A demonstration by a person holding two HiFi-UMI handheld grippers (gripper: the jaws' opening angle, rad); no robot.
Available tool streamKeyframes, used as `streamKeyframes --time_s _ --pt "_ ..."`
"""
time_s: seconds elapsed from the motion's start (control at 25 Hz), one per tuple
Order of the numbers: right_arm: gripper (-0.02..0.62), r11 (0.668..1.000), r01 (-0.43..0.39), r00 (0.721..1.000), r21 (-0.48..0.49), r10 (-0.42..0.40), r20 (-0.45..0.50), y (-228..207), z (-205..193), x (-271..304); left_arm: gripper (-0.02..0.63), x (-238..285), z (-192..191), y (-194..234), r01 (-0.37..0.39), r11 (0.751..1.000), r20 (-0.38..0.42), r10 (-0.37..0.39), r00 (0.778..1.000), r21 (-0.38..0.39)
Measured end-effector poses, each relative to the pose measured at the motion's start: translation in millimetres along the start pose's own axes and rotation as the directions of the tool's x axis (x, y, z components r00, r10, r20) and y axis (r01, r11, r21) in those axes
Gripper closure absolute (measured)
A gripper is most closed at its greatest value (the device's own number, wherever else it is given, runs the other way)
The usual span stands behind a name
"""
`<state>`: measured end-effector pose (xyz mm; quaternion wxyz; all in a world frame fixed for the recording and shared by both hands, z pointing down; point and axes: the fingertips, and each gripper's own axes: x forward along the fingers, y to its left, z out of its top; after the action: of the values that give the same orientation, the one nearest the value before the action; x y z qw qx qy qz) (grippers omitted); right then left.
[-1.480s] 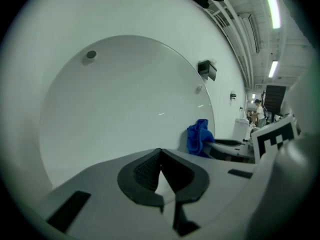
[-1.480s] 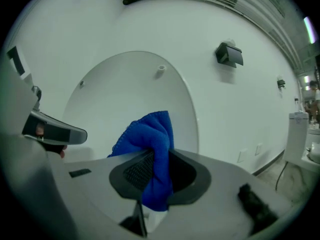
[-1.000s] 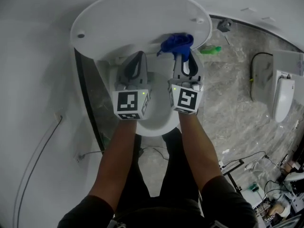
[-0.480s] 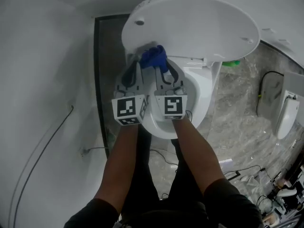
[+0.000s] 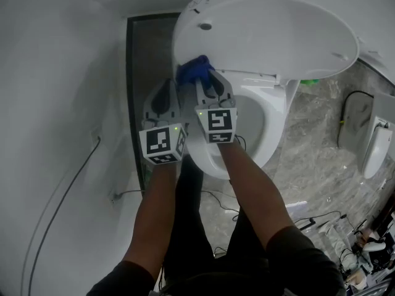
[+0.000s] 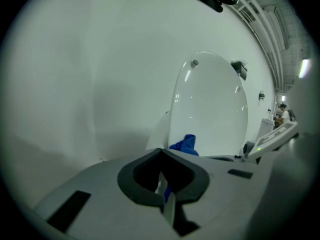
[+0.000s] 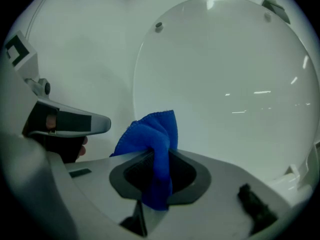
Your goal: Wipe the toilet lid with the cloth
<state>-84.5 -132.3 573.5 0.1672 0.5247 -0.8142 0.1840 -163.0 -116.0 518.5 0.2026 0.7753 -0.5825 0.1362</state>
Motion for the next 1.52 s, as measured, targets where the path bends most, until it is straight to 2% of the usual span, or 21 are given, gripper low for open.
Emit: streamKeyframes --time_s 0.28,0.44,0.56,0.76,1.04,1.16,1.28,1.44,1.52 --pt "0.525 0.998 0.063 0.997 -0.023 -0.064 -0.035 -37.7 -6.5 -5.6 0.595 12.4 -3.6 -28.0 0.033 0.999 -0.013 -0.033 0.999 -0.001" --pt "0.525 0.99 0.135 0.988 -0.028 -0.137 -0.073 -71.7 -19.5 -19.4 0.595 21.9 -10.5 -54.7 0.081 0.997 -0.033 -0.08 0.996 0.018" --pt "0.525 0.979 0.202 0.972 -0.038 -0.205 -0.119 -94.1 -26.9 -29.7 0.595 28.6 -12.7 -72.1 0.103 0.994 -0.042 -0.101 0.994 0.04" --pt "0.525 0.954 0.299 0.937 0.002 -0.293 -0.188 -137.4 -38.0 -52.5 0.595 38.9 -13.3 -105.9 0.138 0.989 -0.06 -0.135 0.989 0.057" --pt "0.525 0.929 0.371 0.898 0.006 -0.357 -0.255 -205.0 -53.3 -93.8 0.595 45.9 -17.0 -163.6 0.205 0.975 -0.08 -0.199 0.977 0.082" --pt "0.525 0.92 0.393 0.884 0.002 -0.377 -0.275 -220.6 -58.7 -104.3 0.595 47.8 -20.7 -178.5 0.229 0.97 -0.097 -0.22 0.971 0.084" --pt "0.525 0.918 0.397 0.885 0.012 -0.379 -0.269 -220.5 -59.3 -106.8 0.595 44.9 -20.0 -184.5 0.237 0.965 -0.096 -0.227 0.969 0.112" --pt "0.525 0.927 0.373 0.913 0.043 -0.358 -0.197 -218.8 -44.4 -115.0 0.595 43.2 -19.0 -187.0 0.224 0.969 -0.094 -0.215 0.972 0.104" --pt "0.525 0.93 0.365 0.92 0.044 -0.352 -0.174 -217.8 -37.3 -128.3 0.595 40.1 -18.0 -186.1 0.216 0.968 -0.1 -0.204 0.974 0.126"
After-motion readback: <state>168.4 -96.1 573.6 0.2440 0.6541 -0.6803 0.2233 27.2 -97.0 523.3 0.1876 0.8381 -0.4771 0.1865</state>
